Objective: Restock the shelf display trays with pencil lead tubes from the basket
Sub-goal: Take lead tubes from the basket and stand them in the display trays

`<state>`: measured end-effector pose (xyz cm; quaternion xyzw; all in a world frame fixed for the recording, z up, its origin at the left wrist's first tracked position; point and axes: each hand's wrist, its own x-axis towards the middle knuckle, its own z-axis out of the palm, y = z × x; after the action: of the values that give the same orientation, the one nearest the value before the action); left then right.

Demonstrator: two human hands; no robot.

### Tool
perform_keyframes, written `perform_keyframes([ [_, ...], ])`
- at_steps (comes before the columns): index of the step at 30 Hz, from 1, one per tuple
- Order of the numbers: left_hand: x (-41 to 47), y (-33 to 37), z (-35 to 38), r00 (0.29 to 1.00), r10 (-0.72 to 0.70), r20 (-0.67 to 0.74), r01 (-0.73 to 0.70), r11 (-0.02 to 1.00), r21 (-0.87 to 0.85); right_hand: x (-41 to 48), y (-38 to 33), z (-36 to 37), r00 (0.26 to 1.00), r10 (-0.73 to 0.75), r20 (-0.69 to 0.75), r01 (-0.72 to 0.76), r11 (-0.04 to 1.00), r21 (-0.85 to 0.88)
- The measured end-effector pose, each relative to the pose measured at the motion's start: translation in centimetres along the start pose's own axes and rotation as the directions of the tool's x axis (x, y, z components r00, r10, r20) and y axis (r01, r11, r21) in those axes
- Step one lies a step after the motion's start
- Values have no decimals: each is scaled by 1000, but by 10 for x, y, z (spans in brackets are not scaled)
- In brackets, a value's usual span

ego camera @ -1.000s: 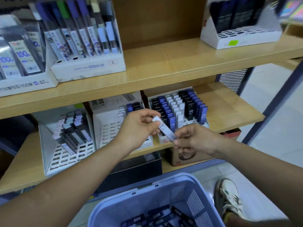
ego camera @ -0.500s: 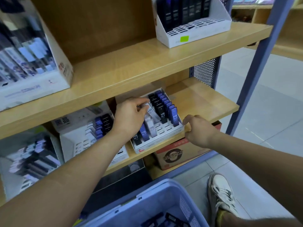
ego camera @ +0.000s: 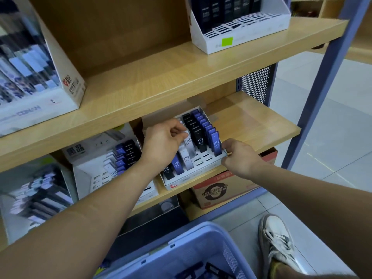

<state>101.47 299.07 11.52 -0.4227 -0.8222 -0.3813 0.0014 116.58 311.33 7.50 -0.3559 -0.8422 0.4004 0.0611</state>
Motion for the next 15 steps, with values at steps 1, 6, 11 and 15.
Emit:
perform_keyframes([
  [1, 0, 0, 1, 1000, -3, -7, 3, 1000, -16, 0, 0, 0, 1000, 3, 2, -3, 1000, 10],
  [6, 1, -1, 6, 999, -32, -33, 29, 996, -87, 2, 3, 1, 1000, 10, -5, -10, 998, 63],
  [11, -1, -6, 10, 1000, 24, -10, -24, 1000, 11, 3, 5, 2, 1000, 16, -3, -15, 997, 78],
  [15, 1, -13, 10, 975, 223, -16, -215, 956, 199, 3, 6, 1, 1000, 13, 6, -14, 996, 90],
])
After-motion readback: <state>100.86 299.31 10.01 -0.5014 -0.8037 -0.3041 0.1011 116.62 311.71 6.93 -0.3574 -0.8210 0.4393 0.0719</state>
